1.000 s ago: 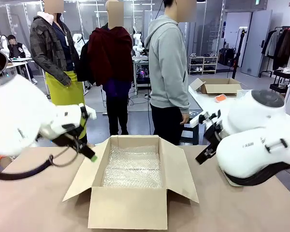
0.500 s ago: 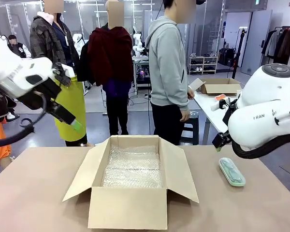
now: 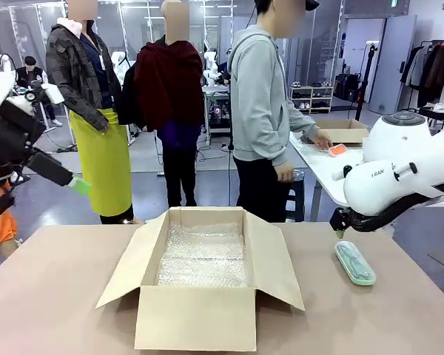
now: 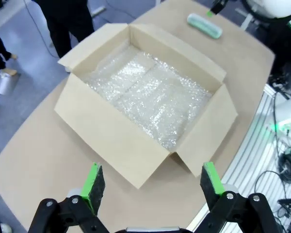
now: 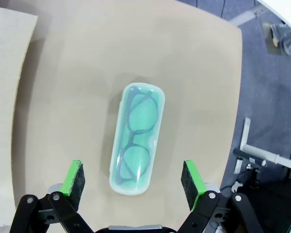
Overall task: Pack the glasses set securely to prepare it for shipping.
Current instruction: Place the Glasses case inside the Package Box.
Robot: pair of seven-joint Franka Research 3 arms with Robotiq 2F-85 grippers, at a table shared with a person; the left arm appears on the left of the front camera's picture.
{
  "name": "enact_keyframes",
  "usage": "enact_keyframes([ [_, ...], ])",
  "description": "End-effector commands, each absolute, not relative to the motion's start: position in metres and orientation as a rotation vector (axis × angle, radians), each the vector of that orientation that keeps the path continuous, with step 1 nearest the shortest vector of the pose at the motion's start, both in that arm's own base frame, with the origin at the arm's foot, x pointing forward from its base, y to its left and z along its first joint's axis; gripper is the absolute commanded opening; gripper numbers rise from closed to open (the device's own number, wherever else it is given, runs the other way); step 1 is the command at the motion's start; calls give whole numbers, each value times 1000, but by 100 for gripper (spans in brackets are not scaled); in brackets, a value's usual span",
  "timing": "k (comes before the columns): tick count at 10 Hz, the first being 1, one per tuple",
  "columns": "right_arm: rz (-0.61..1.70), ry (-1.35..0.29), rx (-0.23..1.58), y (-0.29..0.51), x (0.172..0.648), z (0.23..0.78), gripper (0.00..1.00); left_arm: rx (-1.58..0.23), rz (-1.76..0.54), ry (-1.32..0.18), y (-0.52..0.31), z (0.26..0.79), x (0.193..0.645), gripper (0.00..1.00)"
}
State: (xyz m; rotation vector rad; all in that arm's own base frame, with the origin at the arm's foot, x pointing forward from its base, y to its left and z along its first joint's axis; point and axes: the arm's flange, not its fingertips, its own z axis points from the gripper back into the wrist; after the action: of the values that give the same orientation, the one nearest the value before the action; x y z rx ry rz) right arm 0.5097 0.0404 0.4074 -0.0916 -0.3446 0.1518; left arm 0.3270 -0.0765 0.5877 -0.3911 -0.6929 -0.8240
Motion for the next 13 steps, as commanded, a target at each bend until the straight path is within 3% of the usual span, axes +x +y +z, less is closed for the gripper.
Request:
enact_keyframes([
  [1,111,-285,-85,37,529,396,100,-438,-777,-712,-62,576,322,100],
  [10,67,-131,27,11,550,329,100,-391,-824,-693,-76,588,327,100],
  [13,54,-105,31,10,553,317,84,-391,-824,-693,-76,588,327,100],
])
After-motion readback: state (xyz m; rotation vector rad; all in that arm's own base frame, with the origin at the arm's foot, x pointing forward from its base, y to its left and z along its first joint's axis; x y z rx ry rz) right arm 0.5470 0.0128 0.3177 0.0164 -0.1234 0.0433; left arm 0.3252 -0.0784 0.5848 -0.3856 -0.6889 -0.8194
